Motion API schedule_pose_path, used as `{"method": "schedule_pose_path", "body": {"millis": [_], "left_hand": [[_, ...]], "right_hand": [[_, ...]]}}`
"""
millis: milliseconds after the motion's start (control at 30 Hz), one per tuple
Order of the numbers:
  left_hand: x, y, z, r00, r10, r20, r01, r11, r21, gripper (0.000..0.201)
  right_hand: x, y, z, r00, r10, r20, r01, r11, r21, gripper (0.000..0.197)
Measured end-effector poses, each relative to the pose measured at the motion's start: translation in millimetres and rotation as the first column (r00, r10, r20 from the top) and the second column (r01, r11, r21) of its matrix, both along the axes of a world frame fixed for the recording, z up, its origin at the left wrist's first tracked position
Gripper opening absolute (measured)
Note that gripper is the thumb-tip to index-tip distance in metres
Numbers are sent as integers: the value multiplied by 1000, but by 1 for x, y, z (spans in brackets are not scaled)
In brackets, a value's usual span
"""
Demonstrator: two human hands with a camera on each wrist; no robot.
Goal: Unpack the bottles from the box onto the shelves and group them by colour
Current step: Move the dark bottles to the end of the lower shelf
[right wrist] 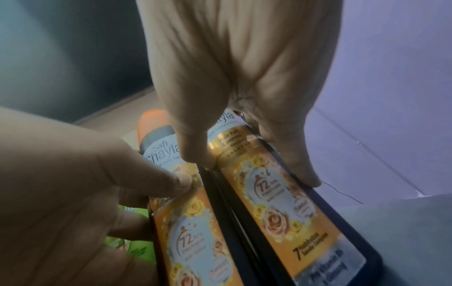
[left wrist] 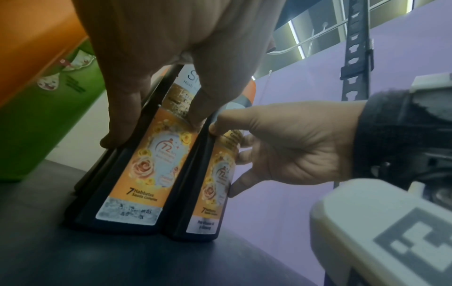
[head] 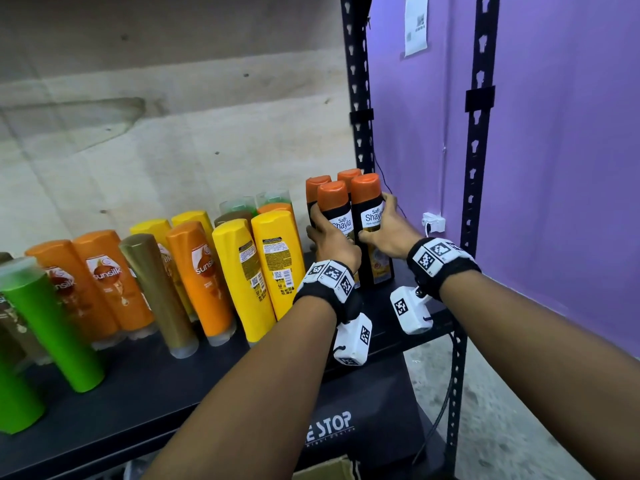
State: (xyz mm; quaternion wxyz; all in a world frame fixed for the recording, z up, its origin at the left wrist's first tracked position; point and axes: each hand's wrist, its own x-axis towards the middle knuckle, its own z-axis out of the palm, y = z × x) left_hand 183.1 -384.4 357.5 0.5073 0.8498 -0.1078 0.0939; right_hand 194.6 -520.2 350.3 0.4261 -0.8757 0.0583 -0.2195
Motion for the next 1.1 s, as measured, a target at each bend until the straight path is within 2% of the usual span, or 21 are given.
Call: {"method": "schedule_pose_path", "body": {"millis": [500,933,1100], "left_hand": [[27,-6,0,996,-1,-89,-1,1000,-24,105],[37,-7,-10,999,-2,-41,0,999,-50,108],[33,-4,-19,997,-17,-81,17,1000,5,116]], "right_hand": [[24,-2,-1,1000,0,2,0,1000,20,91],[27,-7,-4,999,43,30,-44,998,41,91],[24,-9,-15,997,27,-77,-25,999,20,92]]}}
